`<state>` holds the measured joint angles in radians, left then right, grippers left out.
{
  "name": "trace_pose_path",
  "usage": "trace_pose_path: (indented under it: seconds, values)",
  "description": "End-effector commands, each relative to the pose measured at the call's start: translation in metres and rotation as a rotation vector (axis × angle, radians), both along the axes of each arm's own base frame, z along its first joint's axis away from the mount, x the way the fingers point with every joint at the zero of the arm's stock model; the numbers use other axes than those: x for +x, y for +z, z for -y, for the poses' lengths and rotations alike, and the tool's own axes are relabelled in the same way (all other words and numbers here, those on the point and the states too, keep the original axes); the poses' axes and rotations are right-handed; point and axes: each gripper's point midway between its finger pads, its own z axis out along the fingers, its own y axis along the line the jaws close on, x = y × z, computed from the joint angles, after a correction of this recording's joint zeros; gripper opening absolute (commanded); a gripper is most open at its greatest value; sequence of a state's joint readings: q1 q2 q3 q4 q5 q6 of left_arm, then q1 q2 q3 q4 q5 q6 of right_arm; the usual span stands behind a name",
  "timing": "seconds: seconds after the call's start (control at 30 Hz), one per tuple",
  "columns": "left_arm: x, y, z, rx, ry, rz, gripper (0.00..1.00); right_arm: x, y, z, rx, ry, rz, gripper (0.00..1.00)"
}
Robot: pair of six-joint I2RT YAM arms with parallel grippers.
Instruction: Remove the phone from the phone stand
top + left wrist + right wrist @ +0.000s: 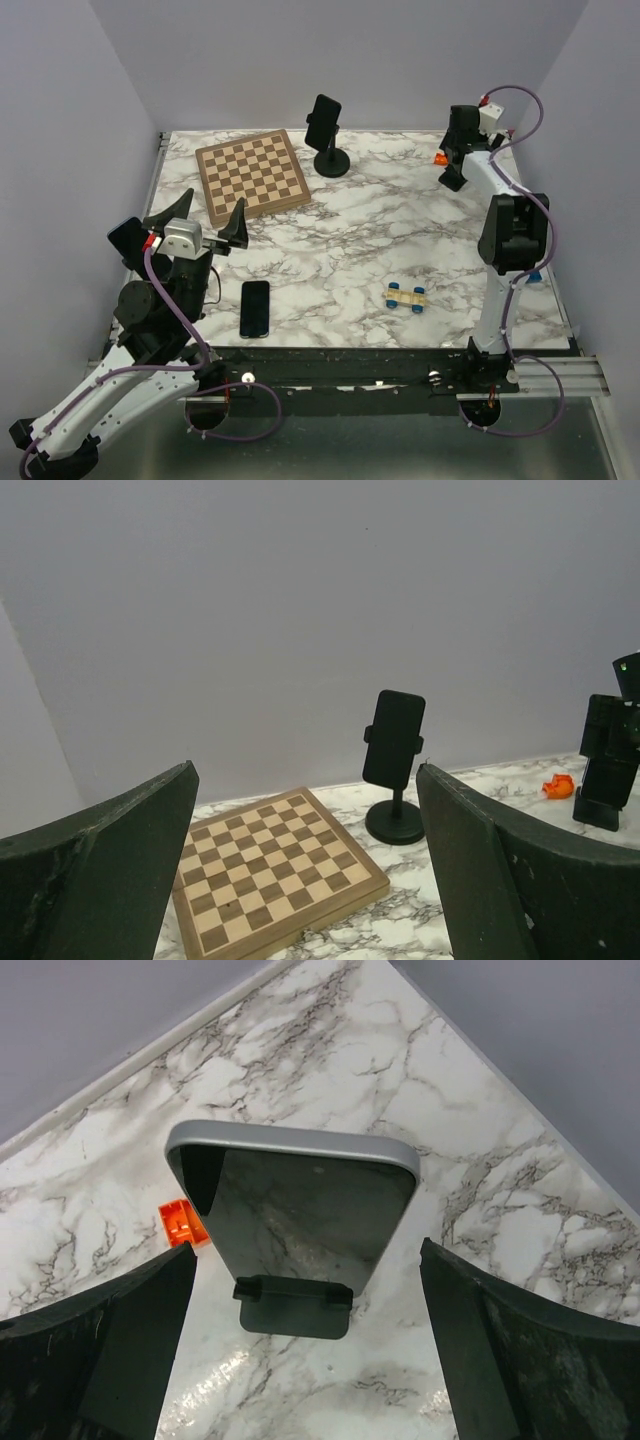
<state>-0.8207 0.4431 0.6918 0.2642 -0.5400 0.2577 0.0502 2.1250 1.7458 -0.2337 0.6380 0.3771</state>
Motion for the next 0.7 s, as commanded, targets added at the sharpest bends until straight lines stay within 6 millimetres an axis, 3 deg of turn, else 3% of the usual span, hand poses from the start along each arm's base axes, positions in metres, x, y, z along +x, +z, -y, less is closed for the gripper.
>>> trace_pose_path:
  seconds: [0.0, 0.37, 0.67]
  values:
    - [-0.006, 0.012, 0.003, -0.022, -0.040, 0.021, 0.98, 0.020, 0.006, 0.009, -0.024, -0.014, 0.046, 1.00]
    - [-0.006, 0.012, 0.003, -0.022, -0.038, 0.021, 0.98, 0.029, 0.002, 0.022, -0.045, -0.094, 0.079, 0.98]
    - [-0.005, 0.010, 0.004, -0.019, -0.037, 0.016, 0.99, 0.028, -0.003, 0.025, -0.063, -0.101, 0.070, 0.65]
